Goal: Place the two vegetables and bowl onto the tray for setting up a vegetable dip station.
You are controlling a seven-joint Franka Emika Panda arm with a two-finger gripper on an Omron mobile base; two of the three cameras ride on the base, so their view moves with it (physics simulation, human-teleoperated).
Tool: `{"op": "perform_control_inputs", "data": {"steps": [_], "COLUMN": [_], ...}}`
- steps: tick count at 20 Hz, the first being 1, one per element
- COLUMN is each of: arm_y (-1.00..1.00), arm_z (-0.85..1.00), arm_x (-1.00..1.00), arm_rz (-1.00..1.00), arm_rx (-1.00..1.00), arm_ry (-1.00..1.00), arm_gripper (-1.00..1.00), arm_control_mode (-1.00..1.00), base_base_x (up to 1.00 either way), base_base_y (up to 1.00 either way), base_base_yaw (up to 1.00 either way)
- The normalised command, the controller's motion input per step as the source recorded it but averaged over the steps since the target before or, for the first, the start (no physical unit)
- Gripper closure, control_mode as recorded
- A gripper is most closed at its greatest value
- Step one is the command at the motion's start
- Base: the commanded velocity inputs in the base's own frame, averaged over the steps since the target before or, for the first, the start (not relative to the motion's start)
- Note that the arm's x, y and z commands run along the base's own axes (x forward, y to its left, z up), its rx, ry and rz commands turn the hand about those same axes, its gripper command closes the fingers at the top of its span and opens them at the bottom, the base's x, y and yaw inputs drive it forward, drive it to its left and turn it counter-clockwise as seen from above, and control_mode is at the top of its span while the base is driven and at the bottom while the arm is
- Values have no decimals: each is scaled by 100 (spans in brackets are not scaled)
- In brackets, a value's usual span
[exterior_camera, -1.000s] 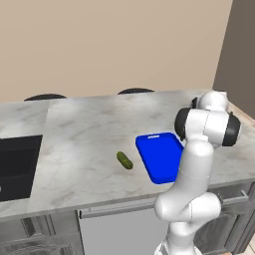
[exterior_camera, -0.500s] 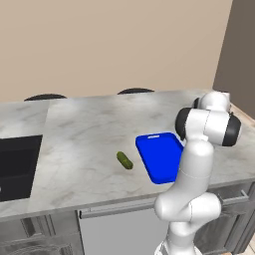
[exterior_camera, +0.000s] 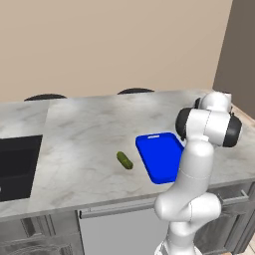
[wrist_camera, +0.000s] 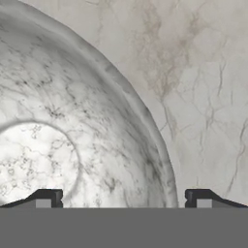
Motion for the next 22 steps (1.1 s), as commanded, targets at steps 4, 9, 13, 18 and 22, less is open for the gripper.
{"op": "perform_control_inputs", "data": {"steps": [4,9,13,18,22], "arm_y": [0,3,3,17,20], "arm_z": [-15,-19,-12,19,37], "arm_x": [1,3,3,0,-2], "arm_rz": [-5,-3,0,2,9], "arm_rx": [0,-2,-2,-1,-1], "arm_ry": [0,0,-6,-9,-7], "arm_gripper": [-100,-100,100,100,100], "arm_control_mode": [-100,-100,-100,-100,-100], "base_base_x": [0,0,0,0,0], "base_base_y": [0,0,0,0,0], "base_base_yaw": [0,0,0,0,0]}}
